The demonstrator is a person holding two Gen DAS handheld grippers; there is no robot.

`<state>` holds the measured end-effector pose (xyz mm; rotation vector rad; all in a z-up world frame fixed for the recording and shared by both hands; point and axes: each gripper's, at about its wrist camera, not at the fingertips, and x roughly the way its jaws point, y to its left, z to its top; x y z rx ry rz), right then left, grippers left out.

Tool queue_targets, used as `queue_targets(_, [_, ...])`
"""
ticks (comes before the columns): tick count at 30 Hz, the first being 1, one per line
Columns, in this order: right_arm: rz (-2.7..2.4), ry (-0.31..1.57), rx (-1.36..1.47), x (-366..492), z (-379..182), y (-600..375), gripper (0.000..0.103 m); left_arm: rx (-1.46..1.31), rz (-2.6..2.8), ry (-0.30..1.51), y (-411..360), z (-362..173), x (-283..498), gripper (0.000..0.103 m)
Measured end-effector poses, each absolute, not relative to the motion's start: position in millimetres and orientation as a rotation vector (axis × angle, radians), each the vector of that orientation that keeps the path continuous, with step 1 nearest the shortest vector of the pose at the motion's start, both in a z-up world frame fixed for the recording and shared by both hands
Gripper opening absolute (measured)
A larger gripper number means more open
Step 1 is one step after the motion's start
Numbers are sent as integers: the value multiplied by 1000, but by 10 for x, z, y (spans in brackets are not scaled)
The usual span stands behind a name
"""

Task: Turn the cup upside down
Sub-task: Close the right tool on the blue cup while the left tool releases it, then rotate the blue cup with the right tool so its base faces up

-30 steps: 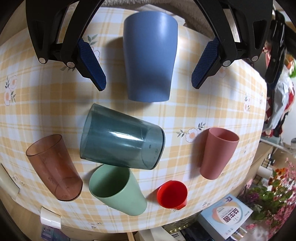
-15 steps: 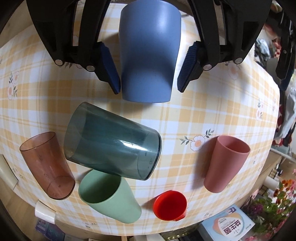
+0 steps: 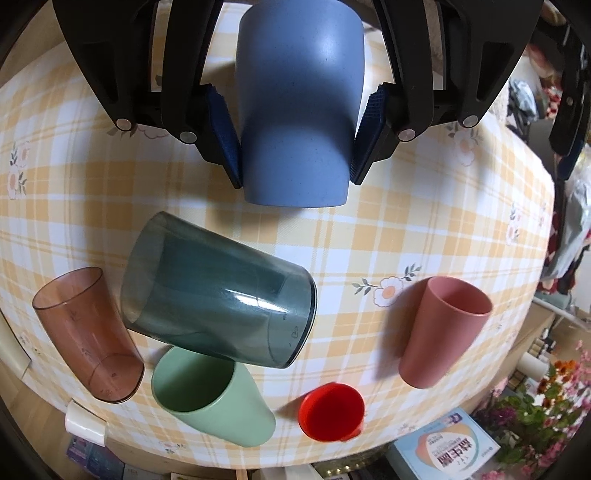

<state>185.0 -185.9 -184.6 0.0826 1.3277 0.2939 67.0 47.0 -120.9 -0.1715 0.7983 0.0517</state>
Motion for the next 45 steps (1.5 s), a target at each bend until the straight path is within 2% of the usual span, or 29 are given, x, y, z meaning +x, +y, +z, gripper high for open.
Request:
queue_targets(13, [330, 1011, 67, 1171, -1443, -2388, 55, -147, 40, 783, 325, -1125, 624, 97])
queue_targets(23, [248, 907, 143, 986, -1193, -3050, 55, -111, 20, 789, 136, -1106, 617, 97])
queue_targets(31, [110, 867, 53, 1189, -1101, -3347, 55, -95, 26, 795, 110, -1121, 632, 97])
queue_targets(45, [150, 986, -33, 1160, -1326, -3062, 55, -104, 37, 803, 138, -1152, 644, 97])
